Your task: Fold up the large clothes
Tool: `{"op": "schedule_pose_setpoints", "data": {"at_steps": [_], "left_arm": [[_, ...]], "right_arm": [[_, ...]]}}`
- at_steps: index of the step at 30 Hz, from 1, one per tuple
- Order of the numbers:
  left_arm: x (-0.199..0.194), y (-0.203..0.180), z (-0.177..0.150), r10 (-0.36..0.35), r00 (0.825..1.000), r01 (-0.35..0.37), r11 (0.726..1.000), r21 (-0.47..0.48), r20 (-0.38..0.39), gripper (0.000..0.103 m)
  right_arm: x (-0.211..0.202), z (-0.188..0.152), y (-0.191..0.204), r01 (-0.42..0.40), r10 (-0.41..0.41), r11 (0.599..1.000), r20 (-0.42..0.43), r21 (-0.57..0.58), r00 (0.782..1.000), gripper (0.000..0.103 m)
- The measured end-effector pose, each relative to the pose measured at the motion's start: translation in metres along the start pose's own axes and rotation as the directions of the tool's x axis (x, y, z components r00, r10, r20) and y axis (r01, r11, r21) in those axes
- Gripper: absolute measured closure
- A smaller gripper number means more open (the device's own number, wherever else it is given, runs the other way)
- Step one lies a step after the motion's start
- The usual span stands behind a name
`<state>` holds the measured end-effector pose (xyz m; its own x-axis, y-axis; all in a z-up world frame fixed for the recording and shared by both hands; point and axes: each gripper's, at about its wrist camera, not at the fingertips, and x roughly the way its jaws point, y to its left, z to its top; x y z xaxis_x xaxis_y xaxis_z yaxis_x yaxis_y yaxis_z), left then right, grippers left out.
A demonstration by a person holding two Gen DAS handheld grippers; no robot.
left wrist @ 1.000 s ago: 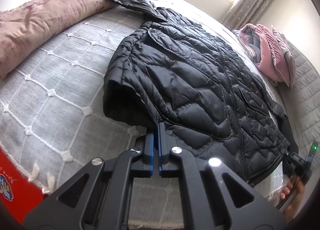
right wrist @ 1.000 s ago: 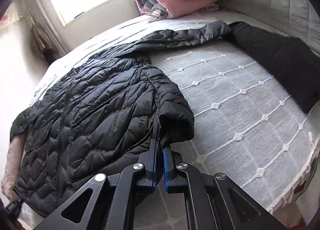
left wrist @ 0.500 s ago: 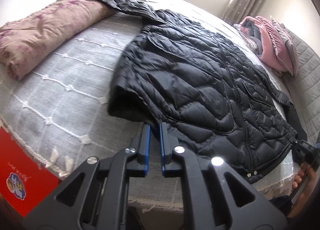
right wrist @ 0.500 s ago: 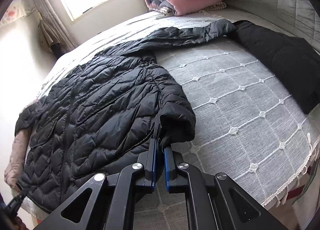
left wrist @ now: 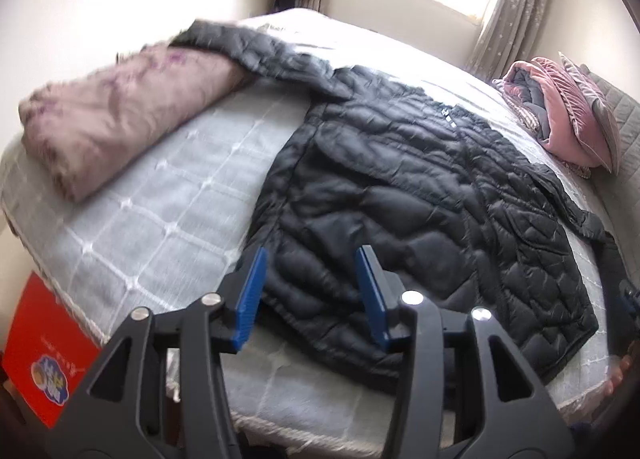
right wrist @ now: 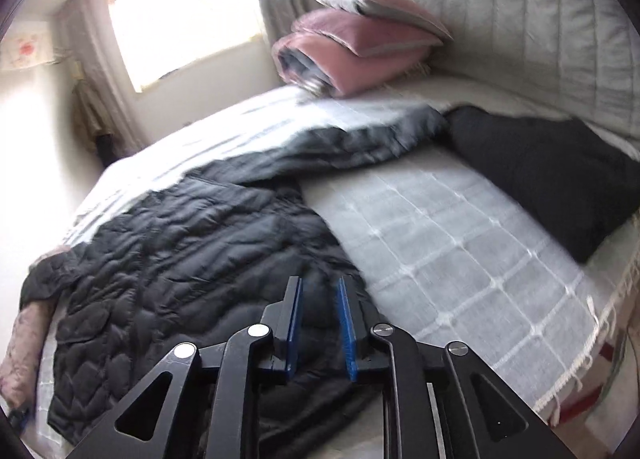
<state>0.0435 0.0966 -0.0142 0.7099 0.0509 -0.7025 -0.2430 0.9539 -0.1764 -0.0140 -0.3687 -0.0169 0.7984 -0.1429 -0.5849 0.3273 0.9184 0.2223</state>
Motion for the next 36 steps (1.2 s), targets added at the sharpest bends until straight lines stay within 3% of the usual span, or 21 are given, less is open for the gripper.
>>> {"op": "schedule_pose_setpoints", "data": {"at_steps": [2, 3, 4, 6, 10, 14, 17, 21, 23, 25, 28, 36], "left_arm": [[-0.004, -0.015, 0.003, -0.021, 1.0, 0.021, 1.0, 0.014, 0.021, 0.035], [-0.005, -0.025, 0.006, -0.039, 0.999, 0.039, 0.999, 0.024, 0.025, 0.034], [-0.006, -0.032, 0.008, -0.051, 0.998, 0.051, 0.998, 0.031, 0.024, 0.034], [-0.003, -0.055, 0.016, -0.081, 0.997, 0.081, 0.995, 0.055, 0.01, 0.034], [-0.001, -0.096, 0.038, -0.122, 0.992, 0.123, 0.989, 0.088, -0.012, 0.034], [0.002, -0.137, 0.068, -0.187, 0.982, 0.19, 0.974, 0.123, -0.039, 0.024], [0.014, -0.162, 0.088, -0.187, 0.982, 0.189, 0.971, 0.147, -0.026, 0.022], [0.061, -0.158, 0.074, -0.127, 0.992, 0.129, 0.983, 0.13, -0.022, 0.018], [0.094, -0.153, 0.062, -0.087, 0.989, 0.102, 0.987, 0.128, -0.123, 0.018], [0.117, -0.146, 0.058, -0.091, 0.977, 0.111, 0.989, 0.094, -0.194, 0.018], [0.128, -0.141, 0.063, -0.082, 0.979, 0.091, 0.995, 0.042, -0.187, 0.018], [0.141, -0.139, 0.07, -0.062, 0.976, 0.078, 0.995, 0.067, -0.211, 0.018]], "right_arm": [[0.004, -0.001, 0.014, -0.033, 0.032, 0.999, -0.008, -0.039, 0.999, 0.074], [0.006, -0.002, 0.02, -0.048, 0.047, 0.998, -0.017, -0.052, 0.999, 0.064], [0.008, -0.003, 0.026, -0.061, 0.06, 0.996, -0.022, -0.061, 0.998, 0.045], [0.008, -0.004, 0.037, -0.077, 0.077, 0.994, 0.0, -0.083, 0.997, 0.03], [0.013, -0.005, 0.056, -0.062, 0.067, 0.988, 0.025, -0.144, 0.997, 0.027], [0.031, -0.005, 0.062, -0.09, 0.088, 0.988, -0.022, -0.126, 0.996, 0.026], [0.04, -0.003, 0.062, -0.107, 0.104, 0.989, -0.037, -0.1, 0.994, 0.026], [0.048, -0.001, 0.058, -0.125, 0.119, 0.989, -0.07, -0.083, 0.99, 0.025], [0.05, -0.001, 0.056, -0.144, 0.138, 0.987, -0.084, -0.071, 0.987, 0.024], [0.055, 0.001, 0.051, -0.151, 0.146, 0.987, -0.096, -0.055, 0.985, 0.023], [0.063, 0.007, 0.046, -0.142, 0.137, 0.989, -0.112, -0.037, 0.984, 0.02], [0.087, 0.019, 0.023, -0.175, 0.187, 0.981, -0.189, 0.078, 0.964, 0.02]]}}
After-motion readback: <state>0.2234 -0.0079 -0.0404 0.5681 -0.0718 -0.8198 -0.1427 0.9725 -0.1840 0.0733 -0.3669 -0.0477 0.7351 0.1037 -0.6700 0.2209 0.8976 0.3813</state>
